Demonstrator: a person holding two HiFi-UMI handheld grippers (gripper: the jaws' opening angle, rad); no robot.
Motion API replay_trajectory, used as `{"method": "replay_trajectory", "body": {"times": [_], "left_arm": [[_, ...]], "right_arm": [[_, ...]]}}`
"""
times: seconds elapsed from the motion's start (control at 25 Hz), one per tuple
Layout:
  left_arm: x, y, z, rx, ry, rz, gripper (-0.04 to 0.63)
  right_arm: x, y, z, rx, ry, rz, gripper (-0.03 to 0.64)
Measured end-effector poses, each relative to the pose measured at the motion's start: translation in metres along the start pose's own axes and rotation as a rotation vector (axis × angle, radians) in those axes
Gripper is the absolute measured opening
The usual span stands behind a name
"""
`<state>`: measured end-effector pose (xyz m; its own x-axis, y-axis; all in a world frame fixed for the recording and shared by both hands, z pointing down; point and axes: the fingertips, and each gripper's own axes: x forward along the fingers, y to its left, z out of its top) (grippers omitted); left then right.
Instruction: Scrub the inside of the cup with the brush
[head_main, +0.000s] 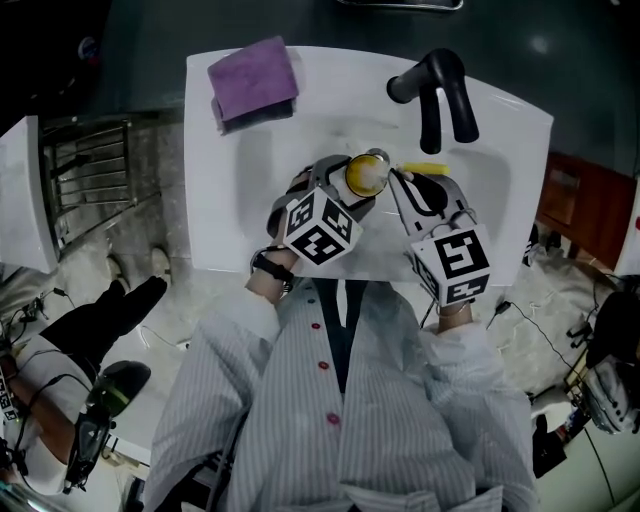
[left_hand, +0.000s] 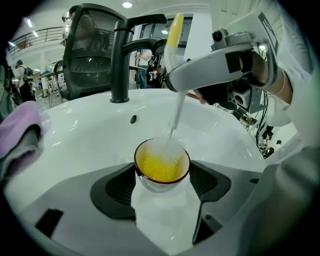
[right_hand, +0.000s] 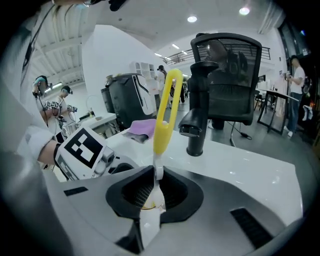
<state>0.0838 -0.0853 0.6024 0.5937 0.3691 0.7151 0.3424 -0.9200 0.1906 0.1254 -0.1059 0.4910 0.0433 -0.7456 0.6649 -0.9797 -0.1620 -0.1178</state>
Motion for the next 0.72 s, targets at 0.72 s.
{"method": "replay_trajectory", "body": {"times": [0.72], "left_arm": [[0.003,-0.002,-0.002,-0.003,0.006,0.002,0.348]], "right_arm": [[-0.02,0.056,-0.028,-0.062,0.078,0.097,0.058]]}}
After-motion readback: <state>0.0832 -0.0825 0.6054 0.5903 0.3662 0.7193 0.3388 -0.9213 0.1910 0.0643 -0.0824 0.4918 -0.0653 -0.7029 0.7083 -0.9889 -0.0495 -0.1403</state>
